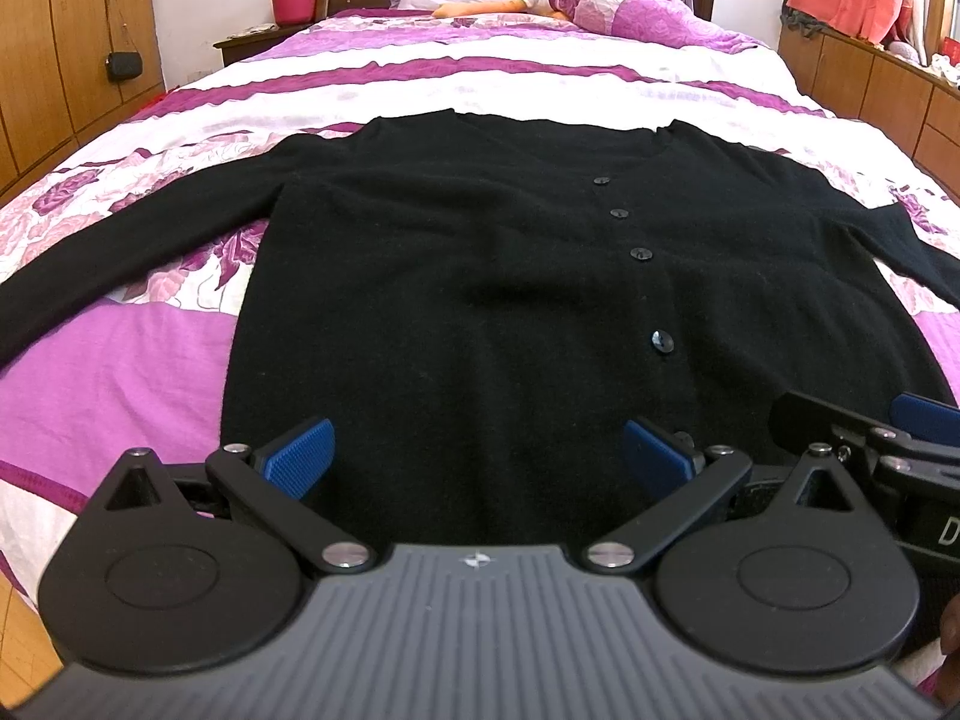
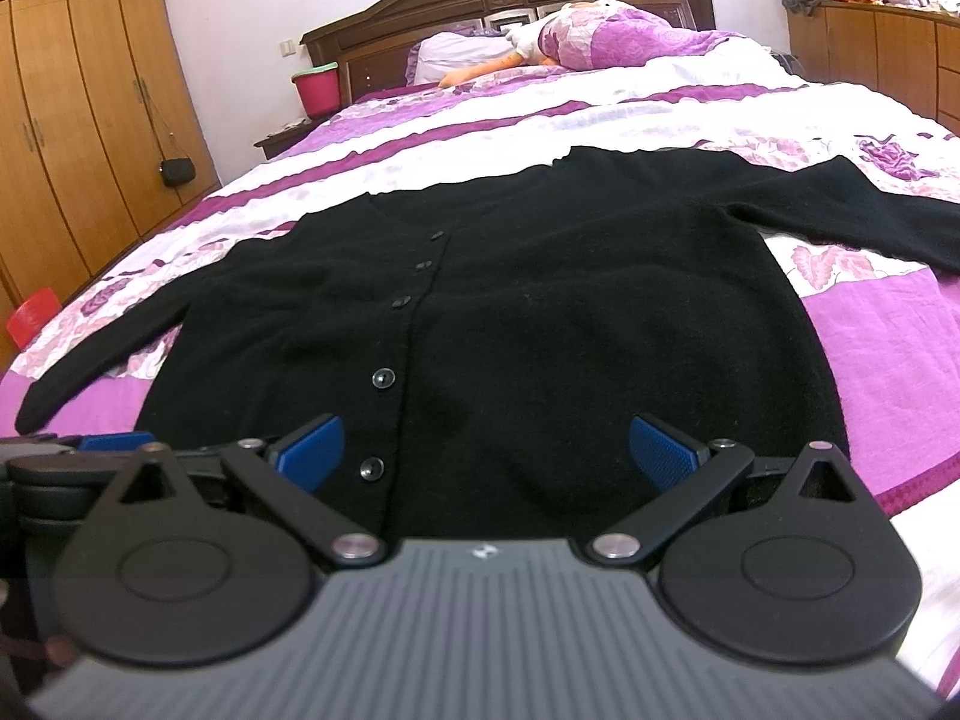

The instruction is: Fold small clothes

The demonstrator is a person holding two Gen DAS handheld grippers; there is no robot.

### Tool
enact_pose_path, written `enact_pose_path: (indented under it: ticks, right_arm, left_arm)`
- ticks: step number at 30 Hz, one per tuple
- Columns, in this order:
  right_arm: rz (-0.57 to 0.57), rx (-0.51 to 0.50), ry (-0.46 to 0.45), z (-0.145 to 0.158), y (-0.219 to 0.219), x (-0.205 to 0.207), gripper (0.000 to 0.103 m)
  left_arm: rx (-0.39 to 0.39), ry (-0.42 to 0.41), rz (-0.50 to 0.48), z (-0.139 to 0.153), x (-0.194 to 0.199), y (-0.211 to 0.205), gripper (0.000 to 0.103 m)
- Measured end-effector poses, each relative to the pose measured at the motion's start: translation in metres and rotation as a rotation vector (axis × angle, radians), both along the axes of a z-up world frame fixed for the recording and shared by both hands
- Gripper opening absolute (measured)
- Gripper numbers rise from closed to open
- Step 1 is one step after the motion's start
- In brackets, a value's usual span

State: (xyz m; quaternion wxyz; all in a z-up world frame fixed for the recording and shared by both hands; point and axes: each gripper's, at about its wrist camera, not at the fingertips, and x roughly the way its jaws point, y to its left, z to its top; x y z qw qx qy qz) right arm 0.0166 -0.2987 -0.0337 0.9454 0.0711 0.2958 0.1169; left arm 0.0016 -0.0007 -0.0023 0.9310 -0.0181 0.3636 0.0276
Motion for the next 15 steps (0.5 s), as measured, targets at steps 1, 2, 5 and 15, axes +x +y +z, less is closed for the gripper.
enact_pose_path:
  ticks: [1,2,5,15]
  right_arm:
    - [0.0,0.0,-0.001,0.0,0.0,0.0,0.103]
    - [0.0,0.0,-0.001,0.0001,-0.0001,0.0,0.103]
    - [0.001,0.0,0.0,0.0002,0.0005,0.0001,0.103]
    - [0.005,0.005,0.005,0.0,0.0028,0.0007,0.103]
  left_arm:
    - [0.0,-0.001,0.0,0.0001,-0.0002,0.0,0.103]
    - [0.001,-0.001,0.001,0.0002,-0.0004,0.0002,0.103]
    - [0.001,0.0,0.001,0.0002,-0.0009,0.0005,0.103]
    - [0.003,0.005,0.0,0.0018,-0.0005,-0.002,0.103]
